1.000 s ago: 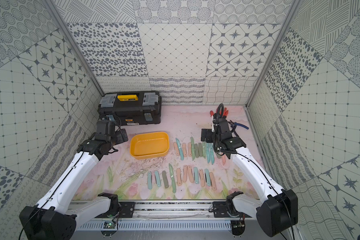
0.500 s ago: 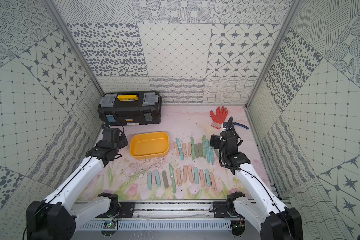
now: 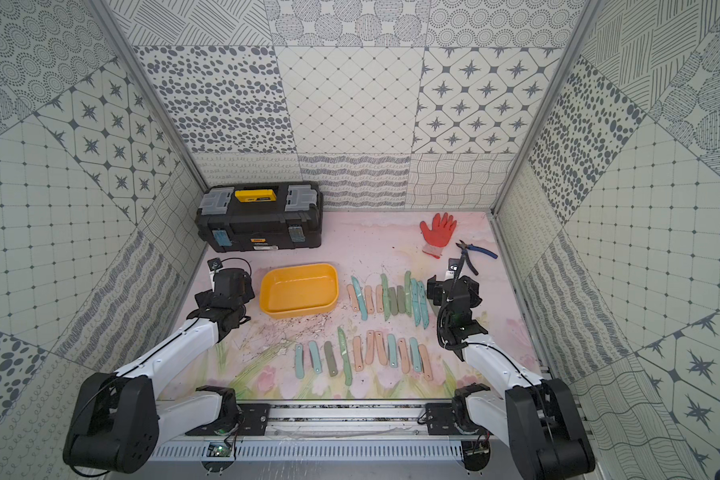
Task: Take the fruit knife out of the storage box
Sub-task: Reset both arms
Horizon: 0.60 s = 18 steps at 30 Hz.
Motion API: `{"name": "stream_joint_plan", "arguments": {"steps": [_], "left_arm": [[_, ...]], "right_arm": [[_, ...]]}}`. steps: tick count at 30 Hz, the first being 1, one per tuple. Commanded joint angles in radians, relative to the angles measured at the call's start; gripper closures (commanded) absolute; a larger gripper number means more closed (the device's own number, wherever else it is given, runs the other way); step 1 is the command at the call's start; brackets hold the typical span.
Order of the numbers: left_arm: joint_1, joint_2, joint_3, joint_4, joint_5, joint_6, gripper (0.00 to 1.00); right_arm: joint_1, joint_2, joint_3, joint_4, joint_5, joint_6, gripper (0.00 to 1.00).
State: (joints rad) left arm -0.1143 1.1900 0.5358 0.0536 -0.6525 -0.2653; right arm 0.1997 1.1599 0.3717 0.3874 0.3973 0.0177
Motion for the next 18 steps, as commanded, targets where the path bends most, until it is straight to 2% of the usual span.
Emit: {"name": "stream_joint_plan", "arguments": {"steps": [1,6,9,13,15,18], "left_arm": [[0.033,0.031,-0.048,0.262,0.022,0.092,0.01],[0.052,0.04,-0.209,0.601,0.065,0.135,0.01],[0.068,0.074,-0.266,0.746,0.107,0.159,0.01],[0.077,0.123,-0.291,0.841,0.139,0.176,0.01],[0.077,0.106,-0.288,0.807,0.15,0.16,0.01],[0.077,0.119,-0.319,0.889,0.177,0.168,0.01]], "right_arm": [[-0.019,0.08,0.003,0.233,-0.058,0.001,0.02],[-0.027,0.224,-0.001,0.376,-0.047,-0.004,0.02],[-0.036,0.244,-0.015,0.437,-0.089,-0.034,0.02],[-0.063,0.29,-0.046,0.533,-0.116,-0.012,0.02],[-0.068,0.315,-0.06,0.58,-0.119,-0.009,0.02],[-0.071,0.335,-0.068,0.61,-0.135,-0.011,0.02]]}}
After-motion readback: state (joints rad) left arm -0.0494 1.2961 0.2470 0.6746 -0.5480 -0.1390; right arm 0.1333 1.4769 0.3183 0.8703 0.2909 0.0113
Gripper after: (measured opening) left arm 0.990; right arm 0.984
